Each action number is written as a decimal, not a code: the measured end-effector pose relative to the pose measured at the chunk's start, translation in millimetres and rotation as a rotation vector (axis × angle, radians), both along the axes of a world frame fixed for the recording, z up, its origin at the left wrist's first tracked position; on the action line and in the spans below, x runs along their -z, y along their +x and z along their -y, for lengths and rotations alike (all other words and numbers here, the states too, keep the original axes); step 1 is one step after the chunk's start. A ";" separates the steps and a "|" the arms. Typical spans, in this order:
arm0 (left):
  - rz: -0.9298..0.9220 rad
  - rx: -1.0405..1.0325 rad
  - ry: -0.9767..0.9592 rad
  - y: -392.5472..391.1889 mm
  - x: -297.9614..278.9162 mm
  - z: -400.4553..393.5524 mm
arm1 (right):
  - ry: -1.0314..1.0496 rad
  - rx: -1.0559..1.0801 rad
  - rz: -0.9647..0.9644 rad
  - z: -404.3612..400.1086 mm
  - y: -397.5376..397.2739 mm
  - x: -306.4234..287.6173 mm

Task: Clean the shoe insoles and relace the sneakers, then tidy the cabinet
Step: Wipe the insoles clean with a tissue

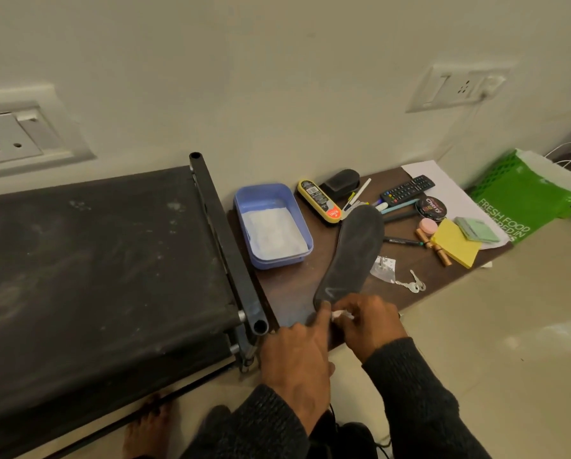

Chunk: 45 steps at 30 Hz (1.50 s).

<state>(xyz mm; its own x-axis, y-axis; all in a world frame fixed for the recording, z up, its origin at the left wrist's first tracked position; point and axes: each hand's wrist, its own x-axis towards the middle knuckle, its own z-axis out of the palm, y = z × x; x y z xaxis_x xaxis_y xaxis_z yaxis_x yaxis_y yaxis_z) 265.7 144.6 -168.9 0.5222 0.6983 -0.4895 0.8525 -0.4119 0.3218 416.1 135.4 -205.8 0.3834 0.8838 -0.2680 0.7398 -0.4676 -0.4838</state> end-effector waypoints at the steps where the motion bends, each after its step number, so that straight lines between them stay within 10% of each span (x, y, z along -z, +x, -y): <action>1: 0.001 -0.001 -0.016 0.6 0.7 -1.9 | -0.060 -0.013 -0.089 -0.5 5.2 -3.9; 6: -0.009 0.002 -0.045 4.2 4.7 -0.1 | -0.132 0.090 -0.496 4.8 24.2 -18.9; 26: -0.064 0.055 -0.010 20.3 7.2 -2.3 | 0.143 -0.023 0.245 -6.5 22.0 20.5; 32: -0.086 0.066 -0.005 16.3 8.5 1.1 | 0.167 0.058 0.230 -24.6 28.3 19.1; 37: -0.060 0.052 -0.004 11.5 8.8 -2.0 | 0.106 -0.297 0.131 -10.0 13.3 22.2; 42: -0.115 0.080 -0.003 17.9 6.1 -1.2 | 0.253 -0.049 0.176 -21.5 37.6 22.0; 45: -0.083 0.061 -0.004 17.4 6.9 -0.4 | 0.177 -0.336 0.162 -12.1 13.0 22.2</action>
